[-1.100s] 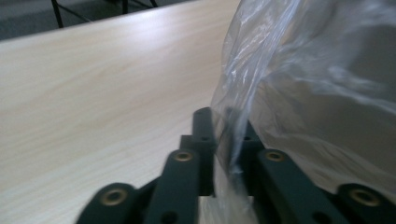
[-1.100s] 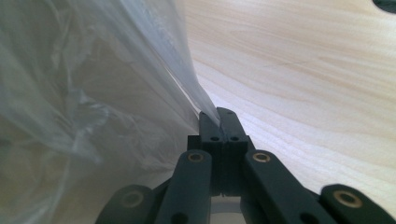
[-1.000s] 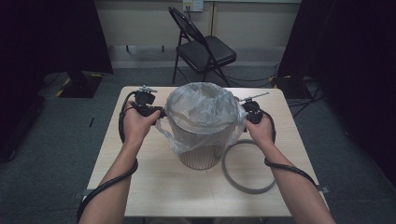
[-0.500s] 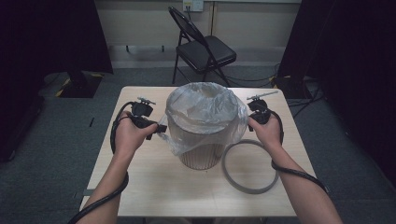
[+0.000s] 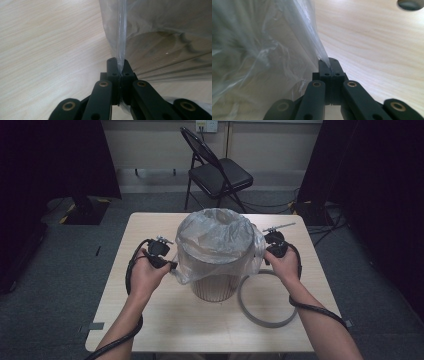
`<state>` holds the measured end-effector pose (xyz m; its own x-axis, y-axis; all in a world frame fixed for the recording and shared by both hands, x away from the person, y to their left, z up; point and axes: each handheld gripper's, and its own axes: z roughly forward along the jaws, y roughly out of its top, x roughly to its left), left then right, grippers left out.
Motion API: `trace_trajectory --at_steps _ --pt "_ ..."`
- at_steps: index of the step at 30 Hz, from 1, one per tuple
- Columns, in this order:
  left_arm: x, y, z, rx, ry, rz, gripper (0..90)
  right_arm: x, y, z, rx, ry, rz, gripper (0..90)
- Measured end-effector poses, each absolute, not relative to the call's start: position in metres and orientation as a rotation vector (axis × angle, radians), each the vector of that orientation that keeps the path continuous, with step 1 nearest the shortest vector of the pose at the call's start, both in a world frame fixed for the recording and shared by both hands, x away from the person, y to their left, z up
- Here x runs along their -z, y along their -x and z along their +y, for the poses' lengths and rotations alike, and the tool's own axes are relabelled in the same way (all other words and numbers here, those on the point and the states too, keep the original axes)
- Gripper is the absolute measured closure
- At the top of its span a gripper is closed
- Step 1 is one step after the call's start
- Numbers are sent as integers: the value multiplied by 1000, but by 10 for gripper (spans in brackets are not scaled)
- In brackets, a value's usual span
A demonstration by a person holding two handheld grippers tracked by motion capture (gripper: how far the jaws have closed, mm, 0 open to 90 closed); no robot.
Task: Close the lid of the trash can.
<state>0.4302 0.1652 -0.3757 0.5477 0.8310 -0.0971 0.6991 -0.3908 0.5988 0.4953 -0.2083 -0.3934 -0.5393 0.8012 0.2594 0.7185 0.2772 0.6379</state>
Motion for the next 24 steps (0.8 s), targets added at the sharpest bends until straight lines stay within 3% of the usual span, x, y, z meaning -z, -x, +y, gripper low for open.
trace_trajectory --at_steps 8,15,17,20,22,24 --pt "412 -434 163 -339 -2209 1245 897 428 -502 -197 -1164 -1487 2438 900" --pt "428 -437 165 -235 -2155 1244 893 438 -504 -195 -1172 -1472 2419 900" --pt "422 -438 167 -254 -2148 1224 822 434 -504 -198 -1157 -1447 2415 896" --pt "412 -439 171 -318 -2126 1213 549 424 -504 -206 -1151 -1388 2398 729" --pt "407 -440 174 -320 -2086 1231 424 415 -504 -212 -1111 -1352 2370 590" --pt "400 -440 177 -330 -2065 1230 333 406 -503 -216 -1075 -1318 2360 506"
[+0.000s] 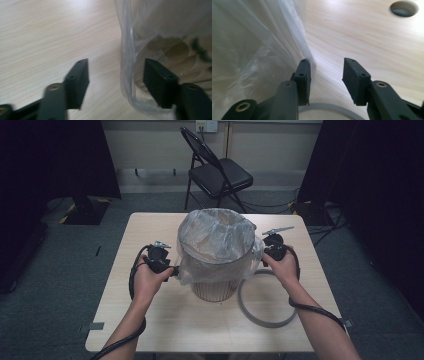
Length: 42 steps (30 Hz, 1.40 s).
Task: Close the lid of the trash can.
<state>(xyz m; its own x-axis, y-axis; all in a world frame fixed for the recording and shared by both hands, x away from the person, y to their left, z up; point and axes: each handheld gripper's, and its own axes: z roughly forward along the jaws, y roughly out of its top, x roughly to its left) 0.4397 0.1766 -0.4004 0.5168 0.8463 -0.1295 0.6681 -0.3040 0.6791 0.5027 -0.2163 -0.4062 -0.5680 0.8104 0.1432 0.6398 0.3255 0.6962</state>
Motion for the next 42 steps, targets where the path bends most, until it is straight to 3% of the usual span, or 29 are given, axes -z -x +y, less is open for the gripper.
trace_trajectory --at_steps 1,4,16,25,42 --pt "397 -440 178 -342 -2069 1222 307 402 -502 -218 -1058 -1321 2353 429" --pt "387 -441 180 -330 -2074 1218 253 395 -503 -225 -1038 -1329 2352 328" --pt "364 -440 189 -358 -2060 1201 213 383 -500 -237 -983 -1350 2379 191" --pt "365 -420 212 -367 -2060 1226 203 376 -495 -250 -959 -1344 2394 164" --pt "432 -396 207 -305 -2137 1222 209 365 -481 -251 -976 -1277 2441 175"
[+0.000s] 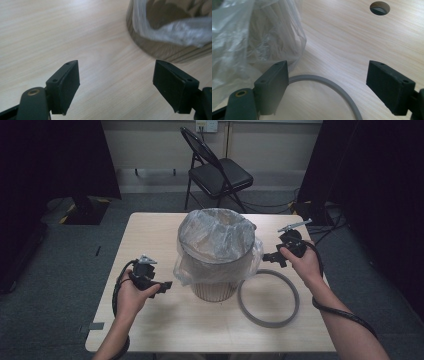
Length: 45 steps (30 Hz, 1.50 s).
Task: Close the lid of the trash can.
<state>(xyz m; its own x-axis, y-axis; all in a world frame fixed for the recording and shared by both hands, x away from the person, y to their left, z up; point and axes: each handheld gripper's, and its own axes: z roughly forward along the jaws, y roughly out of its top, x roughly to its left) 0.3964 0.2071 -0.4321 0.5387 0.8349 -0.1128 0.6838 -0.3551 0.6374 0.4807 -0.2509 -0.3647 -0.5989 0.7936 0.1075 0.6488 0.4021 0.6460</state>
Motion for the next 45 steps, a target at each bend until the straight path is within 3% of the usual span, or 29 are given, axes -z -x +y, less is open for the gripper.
trace_trajectory --at_steps 12,19,31,35,41,45 --pt "473 -390 187 -333 -2227 1180 192 355 -464 -249 -1024 -1235 2523 210" --pt "484 -388 183 -357 -2245 1164 191 356 -452 -245 -1043 -1189 2574 192" --pt "490 -386 184 -401 -2235 1115 109 336 -446 -244 -1150 -1175 2596 199" --pt "490 -386 183 -403 -2232 1121 106 336 -445 -233 -1148 -1153 2635 303" --pt "490 -385 183 -405 -2231 1122 106 344 -454 -219 -1091 -1165 2649 654" --pt "490 -385 183 -404 -2231 1122 106 346 -464 -217 -1057 -1199 2613 805"
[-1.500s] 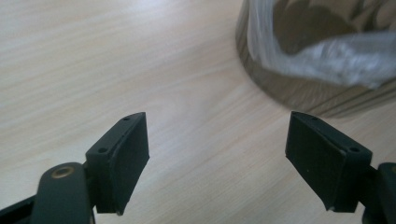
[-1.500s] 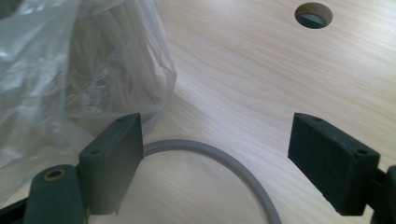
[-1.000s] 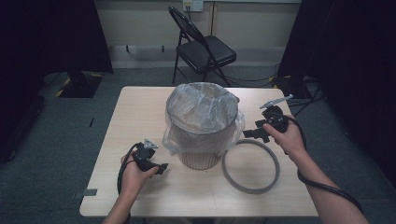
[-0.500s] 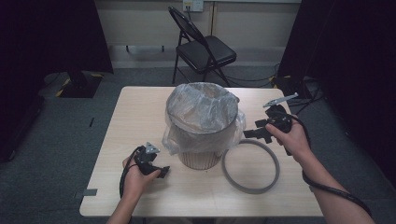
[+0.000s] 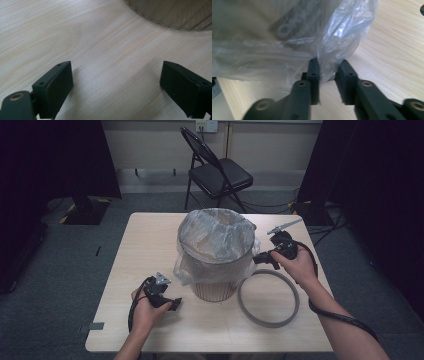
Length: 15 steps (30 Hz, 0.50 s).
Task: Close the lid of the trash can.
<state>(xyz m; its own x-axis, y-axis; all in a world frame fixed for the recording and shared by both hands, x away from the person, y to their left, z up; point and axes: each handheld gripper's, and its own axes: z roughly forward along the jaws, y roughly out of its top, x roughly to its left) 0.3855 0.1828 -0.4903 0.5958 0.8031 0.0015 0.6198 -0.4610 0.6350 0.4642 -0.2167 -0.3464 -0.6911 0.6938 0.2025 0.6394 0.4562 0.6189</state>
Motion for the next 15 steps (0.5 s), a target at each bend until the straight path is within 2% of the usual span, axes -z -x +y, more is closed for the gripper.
trace_trajectory --at_steps 4,15 --pt "491 -385 183 -405 -2227 1123 104 350 -478 -216 -1036 -1226 2555 885" --pt "492 -384 181 -403 -2209 1132 80 355 -533 -198 -998 -1249 2504 900"
